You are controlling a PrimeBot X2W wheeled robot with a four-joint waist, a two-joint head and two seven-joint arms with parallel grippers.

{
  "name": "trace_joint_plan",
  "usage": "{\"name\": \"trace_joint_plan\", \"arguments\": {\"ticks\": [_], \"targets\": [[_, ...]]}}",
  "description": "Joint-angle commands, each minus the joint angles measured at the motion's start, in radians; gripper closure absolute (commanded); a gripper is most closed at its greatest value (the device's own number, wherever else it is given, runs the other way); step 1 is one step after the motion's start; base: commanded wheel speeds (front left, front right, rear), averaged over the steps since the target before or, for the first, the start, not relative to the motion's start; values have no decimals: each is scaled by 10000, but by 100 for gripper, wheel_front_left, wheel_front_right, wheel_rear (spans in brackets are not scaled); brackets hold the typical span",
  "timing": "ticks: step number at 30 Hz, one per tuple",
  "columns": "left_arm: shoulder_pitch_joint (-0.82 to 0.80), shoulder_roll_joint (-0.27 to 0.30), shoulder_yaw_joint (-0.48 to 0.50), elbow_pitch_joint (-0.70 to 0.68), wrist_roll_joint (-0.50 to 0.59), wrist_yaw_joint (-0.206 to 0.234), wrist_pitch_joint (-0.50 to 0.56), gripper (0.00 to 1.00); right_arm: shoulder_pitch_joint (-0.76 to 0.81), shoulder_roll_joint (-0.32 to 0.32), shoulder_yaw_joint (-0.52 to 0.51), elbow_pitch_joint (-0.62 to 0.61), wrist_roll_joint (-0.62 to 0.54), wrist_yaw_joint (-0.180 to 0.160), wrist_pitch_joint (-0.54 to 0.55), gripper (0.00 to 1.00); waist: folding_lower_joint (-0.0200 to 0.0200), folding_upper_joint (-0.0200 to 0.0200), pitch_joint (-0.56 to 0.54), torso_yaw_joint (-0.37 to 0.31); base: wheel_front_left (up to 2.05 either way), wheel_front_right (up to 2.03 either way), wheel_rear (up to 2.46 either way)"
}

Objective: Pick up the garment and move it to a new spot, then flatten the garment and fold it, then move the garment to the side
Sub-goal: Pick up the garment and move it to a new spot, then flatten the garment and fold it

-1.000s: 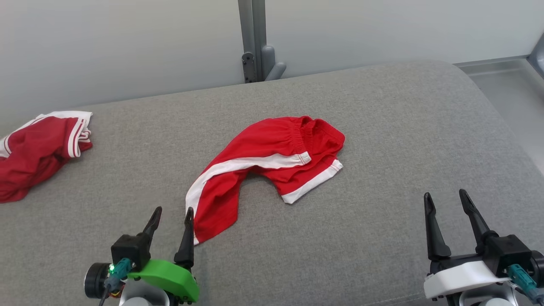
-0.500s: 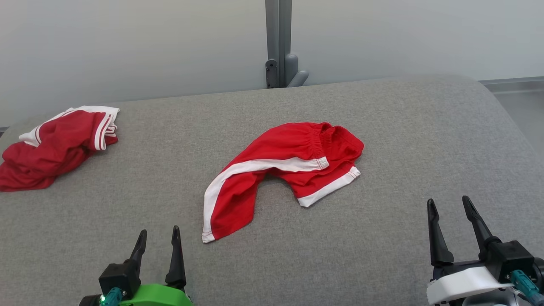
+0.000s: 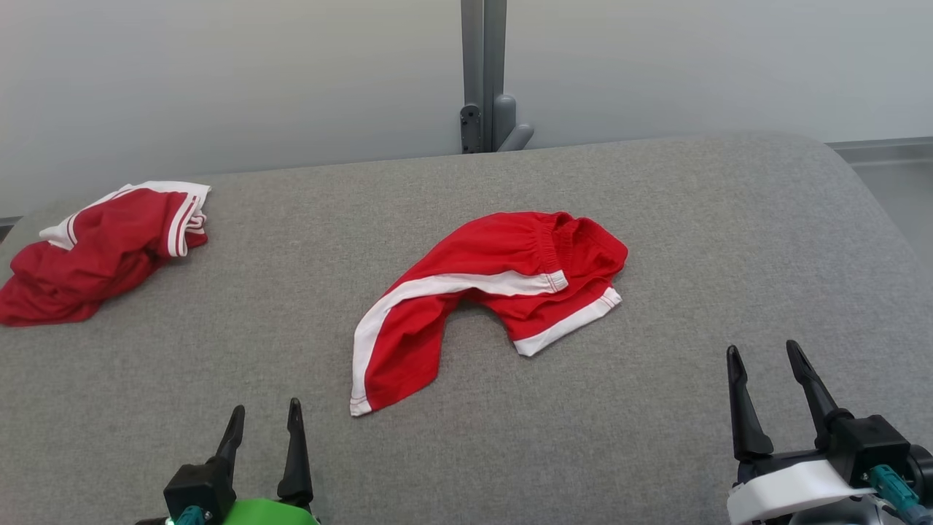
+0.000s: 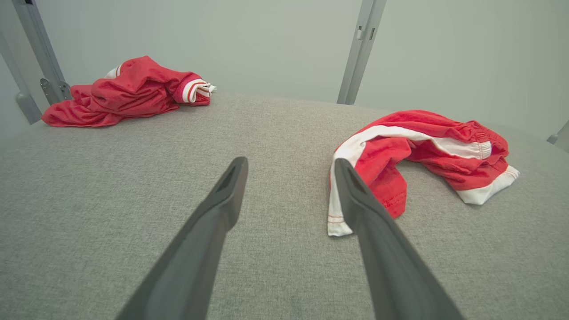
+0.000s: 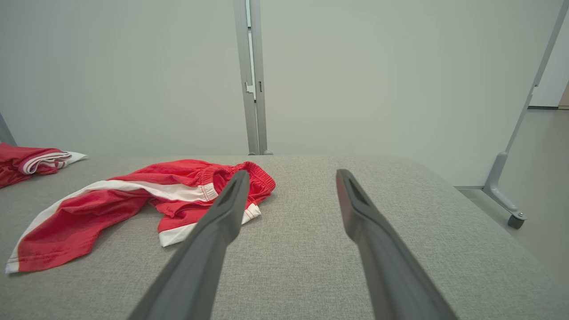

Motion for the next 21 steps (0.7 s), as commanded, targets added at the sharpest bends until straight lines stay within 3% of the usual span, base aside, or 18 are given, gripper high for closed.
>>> {"name": "trace_joint_plan", "arguments": {"ticks": [1, 11, 21], "targets": [[88, -12, 34, -11, 53, -50, -28, 0, 47, -30, 14, 15, 57, -10, -38, 0, 0, -1, 10, 3, 0, 0, 0], [33, -36, 9, 41, 4, -140, -28, 0, 7, -30, 34, 68, 97, -9, -38, 0, 0, -1, 97, 67, 0, 0, 0], [-251, -31, -248, -83, -136, -30, -28, 0, -557, -28, 185, 409, -247, -9, -38, 0, 0, -1, 441, 548, 0, 0, 0]]}}
